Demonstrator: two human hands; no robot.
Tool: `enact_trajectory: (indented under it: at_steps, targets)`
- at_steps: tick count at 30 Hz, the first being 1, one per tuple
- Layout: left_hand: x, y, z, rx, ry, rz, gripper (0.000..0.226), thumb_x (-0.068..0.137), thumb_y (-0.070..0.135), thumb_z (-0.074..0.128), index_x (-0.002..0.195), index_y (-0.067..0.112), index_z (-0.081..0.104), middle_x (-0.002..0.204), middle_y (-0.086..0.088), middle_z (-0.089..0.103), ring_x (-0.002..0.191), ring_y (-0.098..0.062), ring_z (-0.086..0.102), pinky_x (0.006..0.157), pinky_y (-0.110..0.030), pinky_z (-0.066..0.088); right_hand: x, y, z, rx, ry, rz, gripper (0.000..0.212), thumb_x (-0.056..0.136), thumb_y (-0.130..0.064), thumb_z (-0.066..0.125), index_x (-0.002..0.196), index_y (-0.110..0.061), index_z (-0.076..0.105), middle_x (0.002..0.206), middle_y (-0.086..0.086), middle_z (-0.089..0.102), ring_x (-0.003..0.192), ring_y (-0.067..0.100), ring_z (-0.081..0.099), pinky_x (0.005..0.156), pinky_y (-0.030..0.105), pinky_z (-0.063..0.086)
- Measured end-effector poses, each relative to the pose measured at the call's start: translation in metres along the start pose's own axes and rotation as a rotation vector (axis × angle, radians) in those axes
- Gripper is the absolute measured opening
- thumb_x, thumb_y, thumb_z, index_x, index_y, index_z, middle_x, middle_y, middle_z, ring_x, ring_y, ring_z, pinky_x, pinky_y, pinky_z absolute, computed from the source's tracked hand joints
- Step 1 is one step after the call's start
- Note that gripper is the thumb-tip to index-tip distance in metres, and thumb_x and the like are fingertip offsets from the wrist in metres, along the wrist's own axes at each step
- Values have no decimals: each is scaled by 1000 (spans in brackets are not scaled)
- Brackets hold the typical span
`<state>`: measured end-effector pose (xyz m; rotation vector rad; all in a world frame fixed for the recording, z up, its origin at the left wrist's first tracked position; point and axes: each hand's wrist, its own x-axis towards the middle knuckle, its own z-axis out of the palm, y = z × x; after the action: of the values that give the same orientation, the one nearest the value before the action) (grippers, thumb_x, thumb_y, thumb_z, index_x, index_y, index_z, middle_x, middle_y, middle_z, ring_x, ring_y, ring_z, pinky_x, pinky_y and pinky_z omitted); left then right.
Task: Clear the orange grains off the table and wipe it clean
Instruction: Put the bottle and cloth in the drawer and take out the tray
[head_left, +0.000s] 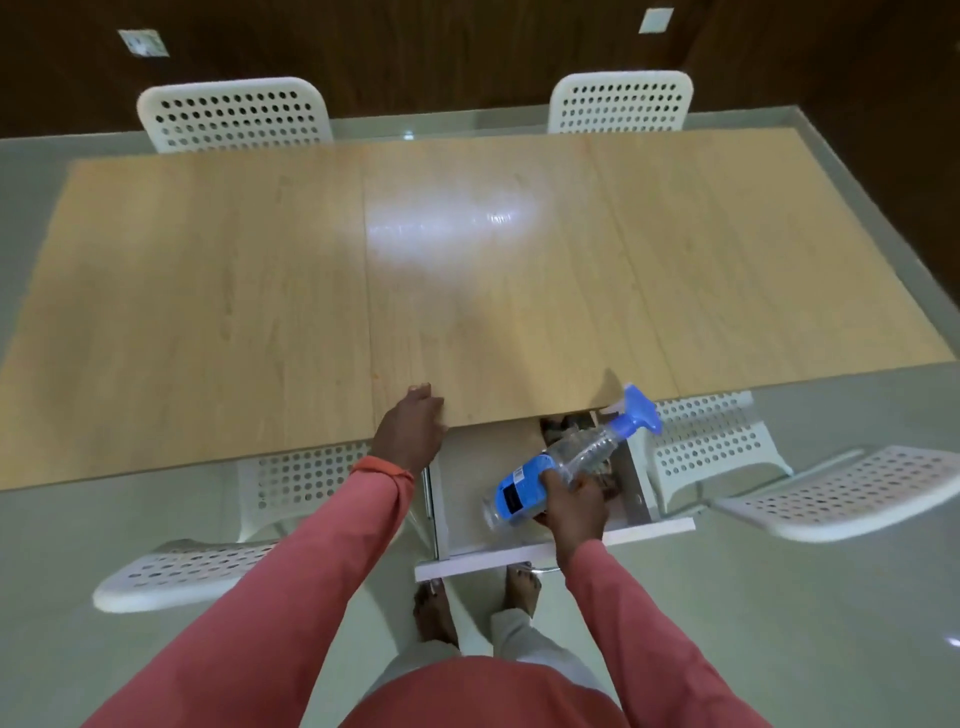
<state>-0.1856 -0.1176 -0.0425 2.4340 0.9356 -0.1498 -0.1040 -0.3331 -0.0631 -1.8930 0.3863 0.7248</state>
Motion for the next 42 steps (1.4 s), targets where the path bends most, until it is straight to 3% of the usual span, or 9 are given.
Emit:
enact_trajectory:
  at_steps: [4,12,17,21,25,29,36,39,42]
  targets:
    - [5,-1,-4,32,-23,2,49,92,11,59,140,14,49,155,-6,33,144,-21,28,115,-32,25,5,3,16,80,-36,178,32,86,-15,69,116,-5,63,109,16,64,93,31,66,65,41,63]
    - [3,2,0,81,-6,10,44,93,7,57,136,11,53,154,-11,33,143,-26,30,114,-36,29,6,17,50,189,-56,316,19,91,-11,65,108,-10,55,110,17,66,92,33,69,74,45,63]
    - [5,1,-1,112,-28,13,48,93,6,54,140,14,49,156,-10,31,144,-26,29,115,-37,28,23,5,47,131,-250,367,30,97,-3,55,127,-1,50,117,21,63,92,32,65,63,44,57]
    - [6,1,-2,123,-48,10,48,94,8,55,141,14,48,156,-10,31,143,-26,30,114,-36,29,44,-7,48,-136,-382,308,39,99,-8,56,136,0,45,120,24,63,96,35,65,83,50,57]
    - [5,4,-5,140,-39,11,42,94,8,53,136,12,54,152,-12,37,138,-29,36,111,-37,33,60,-21,59,-554,-525,93,49,95,-24,66,137,-7,47,122,20,64,98,38,69,85,50,60]
    - [4,5,-9,140,-29,9,43,94,7,53,137,12,53,152,-12,38,138,-29,37,111,-37,33,75,-17,65,-773,-410,-105,60,92,-28,70,146,-14,48,139,15,58,120,34,61,101,40,52]
    - [4,7,-11,156,-25,6,39,91,7,55,130,10,59,141,-15,48,130,-31,46,106,-39,40,62,-10,32,-933,-312,-275,30,88,-28,72,115,-16,67,117,11,70,106,29,66,91,35,55]
    - [5,8,-12,166,-21,5,38,91,8,57,129,8,59,139,-15,51,127,-31,48,105,-39,41,49,-6,7,-873,-580,-200,21,78,-38,83,91,-25,73,99,5,75,88,20,68,76,35,58]
    - [4,8,-12,164,-24,1,38,90,8,58,128,8,60,138,-15,52,126,-31,49,104,-39,42,33,-2,-10,-1019,-853,-135,32,68,-49,87,91,-27,80,99,-4,76,95,14,65,83,30,53]
